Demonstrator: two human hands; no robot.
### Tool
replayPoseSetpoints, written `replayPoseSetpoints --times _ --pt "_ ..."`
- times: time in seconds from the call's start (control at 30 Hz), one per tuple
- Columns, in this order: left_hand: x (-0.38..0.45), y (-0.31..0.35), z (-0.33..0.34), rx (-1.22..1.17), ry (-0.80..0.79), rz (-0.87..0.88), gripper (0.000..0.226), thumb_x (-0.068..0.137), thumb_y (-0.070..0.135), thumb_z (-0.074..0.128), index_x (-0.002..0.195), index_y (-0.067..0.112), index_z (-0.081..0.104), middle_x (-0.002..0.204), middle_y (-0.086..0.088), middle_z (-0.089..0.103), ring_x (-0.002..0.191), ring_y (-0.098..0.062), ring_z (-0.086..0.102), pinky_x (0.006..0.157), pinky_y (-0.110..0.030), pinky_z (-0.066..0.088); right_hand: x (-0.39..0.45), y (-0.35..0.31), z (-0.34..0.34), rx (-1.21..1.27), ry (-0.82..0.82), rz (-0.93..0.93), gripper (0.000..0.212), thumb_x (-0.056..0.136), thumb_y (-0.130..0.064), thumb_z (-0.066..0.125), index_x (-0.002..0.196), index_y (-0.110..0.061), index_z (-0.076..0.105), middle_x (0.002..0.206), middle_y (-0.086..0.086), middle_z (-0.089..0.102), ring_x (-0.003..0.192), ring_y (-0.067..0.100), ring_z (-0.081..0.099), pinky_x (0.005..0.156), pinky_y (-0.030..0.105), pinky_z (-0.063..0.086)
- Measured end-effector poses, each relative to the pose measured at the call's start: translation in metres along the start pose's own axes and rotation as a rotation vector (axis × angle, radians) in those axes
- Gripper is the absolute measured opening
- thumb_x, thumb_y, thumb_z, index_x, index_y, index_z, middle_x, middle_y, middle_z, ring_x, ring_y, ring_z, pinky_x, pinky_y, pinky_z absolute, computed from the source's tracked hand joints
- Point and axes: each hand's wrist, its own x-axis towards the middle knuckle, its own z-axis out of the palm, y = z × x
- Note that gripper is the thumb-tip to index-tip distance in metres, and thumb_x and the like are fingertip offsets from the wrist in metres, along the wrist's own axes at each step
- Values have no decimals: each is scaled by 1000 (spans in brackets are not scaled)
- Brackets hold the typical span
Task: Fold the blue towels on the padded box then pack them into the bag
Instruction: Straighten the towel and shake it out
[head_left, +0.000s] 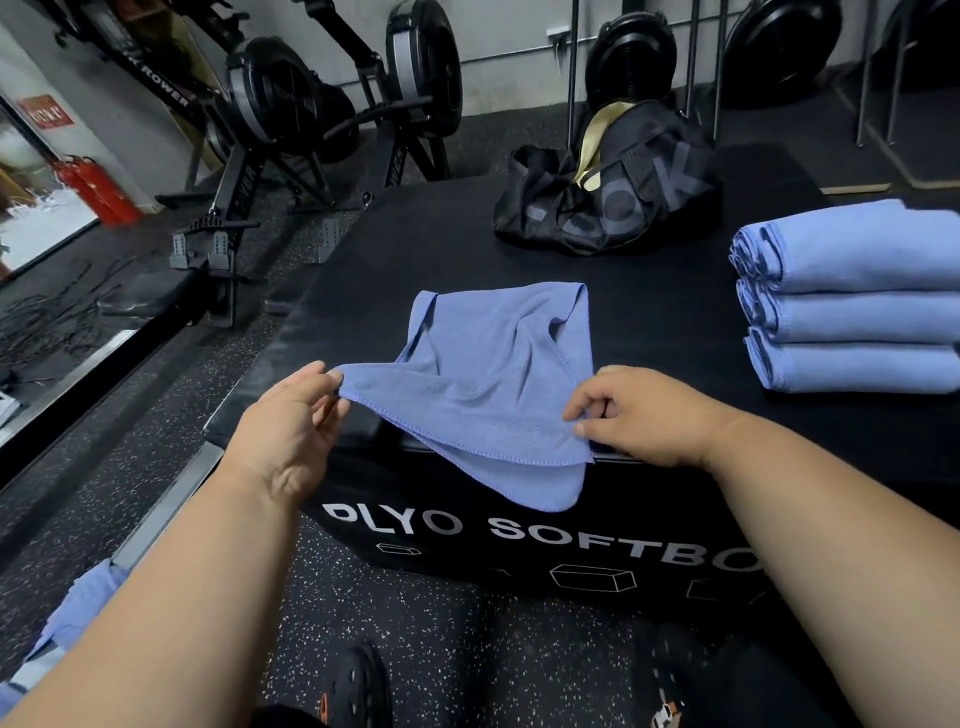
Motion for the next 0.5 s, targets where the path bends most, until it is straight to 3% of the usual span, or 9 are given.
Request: replayPoseSetpoints --times 0.13,0.23,0.33,0.43,0.5 --pt "5 -1 0 10 12 -9 32 97 2 68 126 13 66 112 -5 71 96 -9 70 65 -15 57 3 5 1 -82 -101 15 27 81 -34 81 104 -47 73 101 -12 57 90 2 60 83 20 48" --pt "8 -5 0 25 16 -6 31 97 3 68 126 13 66 111 -5 71 95 -9 70 66 -15 57 9 3 1 -109 -116 27 11 85 -37 81 91 -40 72 86 -13 62 76 0 57 68 18 44" --pt "13 -7 1 39 11 8 29 97 3 69 124 14 66 109 -4 72 90 -8 71 66 -16 57 15 2 -2 -131 -146 32 8 89 -33 76 85 -34 70 68 -22 62 64 -4 54 60 20 38" --pt "19 -6 4 46 2 29 25 97 2 69 118 15 67 106 -4 73 87 -9 72 66 -17 58 27 7 -4 -235 -69 36 11 93 -32 69 84 -35 65 76 -18 62 77 3 57 69 25 44" --pt "25 -6 6 37 -9 48 24 97 0 68 116 15 66 107 -5 73 89 -11 72 68 -18 58 38 16 -6 -314 70 27 8 94 -31 65 87 -32 63 87 -16 63 90 15 59 80 36 49"
